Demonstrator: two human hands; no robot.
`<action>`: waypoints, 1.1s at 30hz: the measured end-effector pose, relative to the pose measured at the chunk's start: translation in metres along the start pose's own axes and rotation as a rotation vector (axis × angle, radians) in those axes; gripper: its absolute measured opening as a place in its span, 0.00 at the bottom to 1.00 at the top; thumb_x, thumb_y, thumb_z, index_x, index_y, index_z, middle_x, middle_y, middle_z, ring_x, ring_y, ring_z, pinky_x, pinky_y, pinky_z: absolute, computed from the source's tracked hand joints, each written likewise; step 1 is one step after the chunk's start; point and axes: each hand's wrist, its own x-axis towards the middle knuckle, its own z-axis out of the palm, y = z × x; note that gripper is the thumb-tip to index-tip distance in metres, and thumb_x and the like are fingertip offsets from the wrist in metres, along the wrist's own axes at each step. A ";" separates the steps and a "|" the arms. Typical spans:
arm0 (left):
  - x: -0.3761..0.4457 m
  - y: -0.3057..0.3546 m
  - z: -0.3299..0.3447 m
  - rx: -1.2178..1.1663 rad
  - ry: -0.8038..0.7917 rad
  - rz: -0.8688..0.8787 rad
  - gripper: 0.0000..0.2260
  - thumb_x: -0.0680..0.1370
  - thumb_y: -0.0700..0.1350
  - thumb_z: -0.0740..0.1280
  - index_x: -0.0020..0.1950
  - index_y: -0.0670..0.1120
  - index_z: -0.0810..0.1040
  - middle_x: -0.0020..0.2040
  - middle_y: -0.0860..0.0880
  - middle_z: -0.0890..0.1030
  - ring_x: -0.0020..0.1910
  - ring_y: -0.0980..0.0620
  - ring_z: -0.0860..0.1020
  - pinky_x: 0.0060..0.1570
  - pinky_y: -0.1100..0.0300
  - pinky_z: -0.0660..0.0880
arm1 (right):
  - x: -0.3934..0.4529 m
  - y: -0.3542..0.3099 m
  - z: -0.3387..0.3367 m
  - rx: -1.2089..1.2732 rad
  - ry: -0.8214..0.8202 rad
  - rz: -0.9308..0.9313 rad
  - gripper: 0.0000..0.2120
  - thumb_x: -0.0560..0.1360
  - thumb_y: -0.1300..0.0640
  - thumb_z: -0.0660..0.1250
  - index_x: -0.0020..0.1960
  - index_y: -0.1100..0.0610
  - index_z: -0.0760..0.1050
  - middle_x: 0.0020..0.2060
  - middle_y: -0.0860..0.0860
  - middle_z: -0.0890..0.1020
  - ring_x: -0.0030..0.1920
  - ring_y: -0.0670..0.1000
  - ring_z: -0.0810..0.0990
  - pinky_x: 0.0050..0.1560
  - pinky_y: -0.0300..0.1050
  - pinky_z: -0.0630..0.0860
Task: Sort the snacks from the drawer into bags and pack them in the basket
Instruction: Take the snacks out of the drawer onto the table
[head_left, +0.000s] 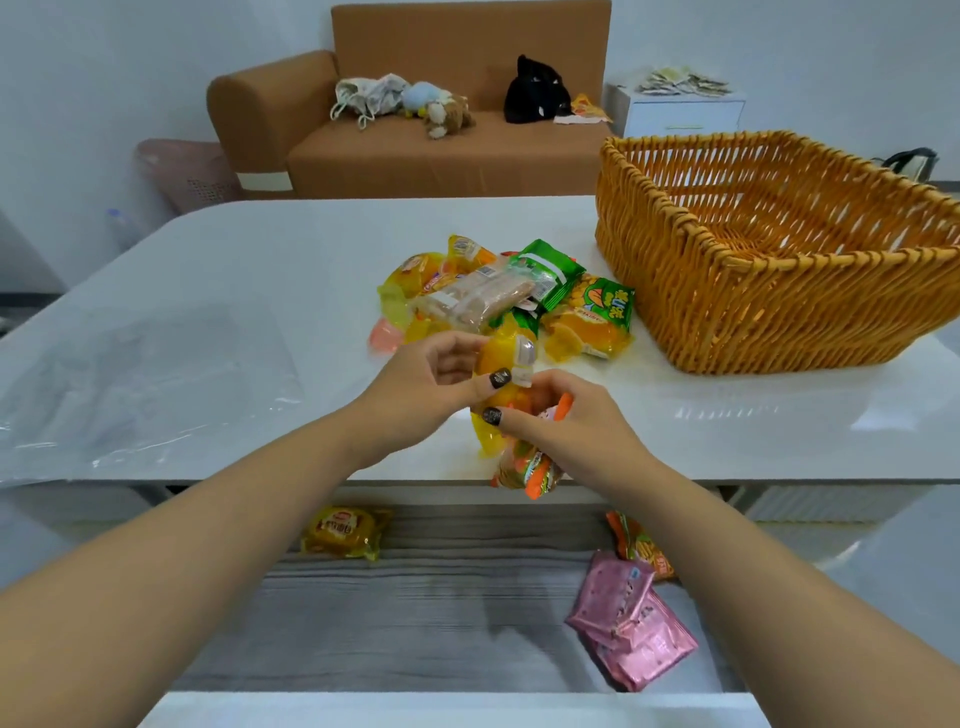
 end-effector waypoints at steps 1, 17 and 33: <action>0.001 -0.001 -0.005 -0.006 0.070 0.023 0.14 0.74 0.38 0.72 0.56 0.52 0.76 0.54 0.51 0.81 0.53 0.56 0.81 0.55 0.62 0.79 | 0.003 0.001 0.000 0.026 0.020 -0.008 0.19 0.69 0.51 0.76 0.57 0.51 0.76 0.48 0.48 0.81 0.50 0.47 0.80 0.49 0.39 0.78; 0.031 -0.071 -0.062 1.001 0.336 0.234 0.21 0.77 0.35 0.68 0.70 0.45 0.74 0.56 0.40 0.71 0.56 0.41 0.70 0.52 0.52 0.72 | 0.015 0.042 -0.022 -0.785 0.042 -0.307 0.28 0.61 0.37 0.72 0.60 0.44 0.78 0.58 0.54 0.71 0.61 0.58 0.67 0.60 0.56 0.64; -0.041 -0.040 -0.054 1.022 0.059 0.337 0.07 0.76 0.43 0.70 0.53 0.47 0.77 0.52 0.51 0.78 0.52 0.50 0.76 0.49 0.59 0.72 | 0.032 0.034 -0.037 -0.722 0.061 -0.512 0.09 0.67 0.66 0.68 0.47 0.58 0.77 0.38 0.50 0.72 0.39 0.52 0.72 0.38 0.54 0.74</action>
